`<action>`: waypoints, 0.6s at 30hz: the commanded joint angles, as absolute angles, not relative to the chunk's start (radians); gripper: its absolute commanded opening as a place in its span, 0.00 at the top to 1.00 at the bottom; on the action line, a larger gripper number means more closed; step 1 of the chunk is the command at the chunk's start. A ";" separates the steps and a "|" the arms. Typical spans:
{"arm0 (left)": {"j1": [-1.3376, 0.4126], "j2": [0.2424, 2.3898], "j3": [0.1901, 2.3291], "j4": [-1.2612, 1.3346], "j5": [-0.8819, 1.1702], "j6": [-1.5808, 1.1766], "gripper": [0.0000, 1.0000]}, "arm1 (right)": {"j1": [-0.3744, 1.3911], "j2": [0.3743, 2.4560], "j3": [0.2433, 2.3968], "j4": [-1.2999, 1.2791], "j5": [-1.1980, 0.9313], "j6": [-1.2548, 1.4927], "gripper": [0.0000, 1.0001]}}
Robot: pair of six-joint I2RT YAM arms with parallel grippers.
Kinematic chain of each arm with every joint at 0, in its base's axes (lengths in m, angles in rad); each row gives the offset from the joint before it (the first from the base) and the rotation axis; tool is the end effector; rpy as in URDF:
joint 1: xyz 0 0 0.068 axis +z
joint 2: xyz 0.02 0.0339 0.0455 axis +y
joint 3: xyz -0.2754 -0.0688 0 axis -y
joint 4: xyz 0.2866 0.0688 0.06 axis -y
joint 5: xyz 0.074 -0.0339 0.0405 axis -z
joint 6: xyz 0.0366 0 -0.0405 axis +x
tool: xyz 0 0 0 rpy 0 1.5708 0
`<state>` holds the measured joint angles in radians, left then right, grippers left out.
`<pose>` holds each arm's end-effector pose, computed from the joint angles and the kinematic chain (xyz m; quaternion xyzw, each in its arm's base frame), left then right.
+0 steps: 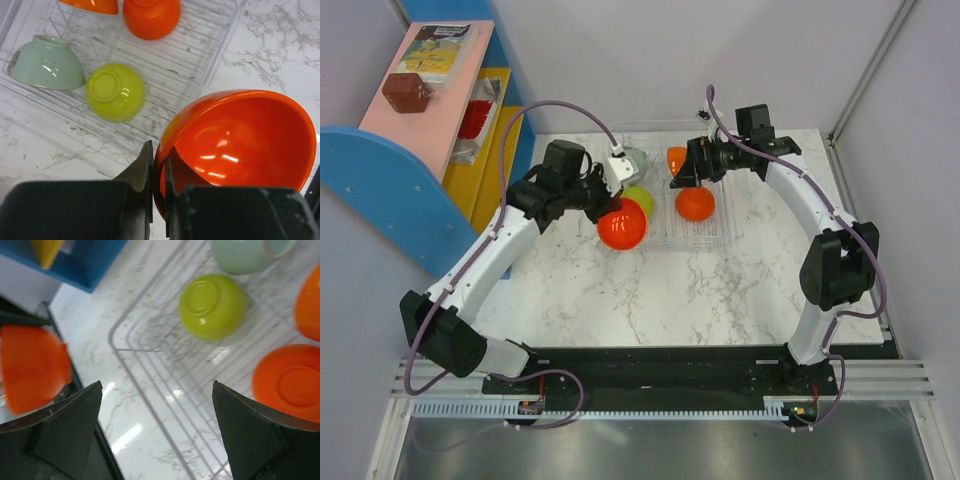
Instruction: Load the bowls into the dish rack
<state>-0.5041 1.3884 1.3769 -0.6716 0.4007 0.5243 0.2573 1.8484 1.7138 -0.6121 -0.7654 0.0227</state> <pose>0.2916 -0.1771 0.3731 0.5097 0.7286 -0.1755 0.4226 0.4396 0.1419 0.3312 -0.2480 0.8267 0.3907 0.3201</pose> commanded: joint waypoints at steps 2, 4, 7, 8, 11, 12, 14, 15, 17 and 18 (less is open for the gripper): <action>-0.462 1.462 1.463 -0.604 0.537 0.600 0.98 | 0.256 1.807 1.629 -0.533 -1.149 0.158 0.02; -0.462 1.500 1.483 -0.603 0.558 0.601 0.98 | 0.256 1.796 1.594 -0.471 -1.183 0.233 0.02; -0.462 1.540 1.508 -0.601 0.563 0.604 0.98 | 0.258 1.787 1.534 -0.356 -1.252 0.346 0.02; -0.462 1.546 1.514 -0.601 0.560 0.606 0.98 | 0.258 1.783 1.510 -0.306 -1.265 0.368 0.02; -0.462 1.574 1.531 -0.601 0.555 0.607 0.98 | 0.264 1.778 1.487 -0.278 -1.301 0.399 0.02; -0.462 1.580 1.539 -0.600 0.554 0.609 0.98 | 0.267 1.779 1.482 -0.279 -1.318 0.400 0.02; -0.462 1.588 1.549 -0.601 0.551 0.607 0.98 | 0.276 1.779 1.468 -0.279 -1.322 0.400 0.02; -0.463 1.589 1.560 -0.603 0.554 0.606 0.98 | 0.281 1.782 1.463 -0.279 -1.325 0.400 0.02; -0.463 1.595 1.571 -0.604 0.558 0.600 0.98 | 0.296 1.786 1.451 -0.279 -1.325 0.400 0.02; -0.465 1.597 1.580 -0.603 0.564 0.597 0.98 | 0.302 1.789 1.448 -0.279 -1.327 0.397 0.02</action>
